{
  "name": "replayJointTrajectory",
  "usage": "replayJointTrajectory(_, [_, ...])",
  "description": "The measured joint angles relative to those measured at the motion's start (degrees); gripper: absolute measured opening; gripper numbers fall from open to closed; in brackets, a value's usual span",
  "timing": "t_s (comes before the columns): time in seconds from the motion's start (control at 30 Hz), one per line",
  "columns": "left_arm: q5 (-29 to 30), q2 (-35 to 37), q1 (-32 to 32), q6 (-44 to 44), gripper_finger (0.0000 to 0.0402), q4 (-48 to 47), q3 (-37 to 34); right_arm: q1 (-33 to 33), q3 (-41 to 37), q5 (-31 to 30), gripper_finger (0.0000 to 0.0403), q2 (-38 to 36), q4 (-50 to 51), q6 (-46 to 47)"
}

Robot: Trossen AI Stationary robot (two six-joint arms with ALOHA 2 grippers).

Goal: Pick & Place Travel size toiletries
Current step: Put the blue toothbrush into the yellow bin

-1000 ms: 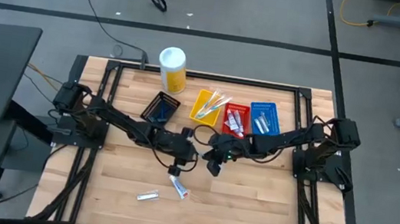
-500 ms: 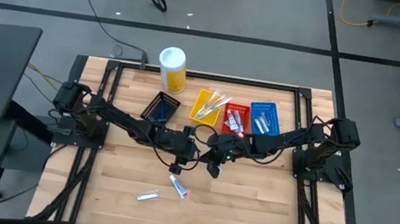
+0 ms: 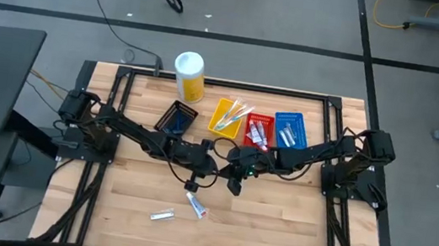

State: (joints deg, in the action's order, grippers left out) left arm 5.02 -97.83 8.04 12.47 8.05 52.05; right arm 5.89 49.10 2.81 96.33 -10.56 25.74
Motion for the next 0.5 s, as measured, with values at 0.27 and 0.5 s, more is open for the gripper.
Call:
replayJointTrajectory(0.27, [1.03,-0.01,-0.04,-3.21,0.0032,-6.60,0.00,-2.33,0.02,-0.28,0.0079,-0.90,6.07,-1.82])
replayJointTrajectory(0.5, [10.21,-0.01,0.00,-11.05,0.0030,-10.87,-0.02,-5.76,0.00,-8.12,0.0080,-12.14,24.97,-5.37])
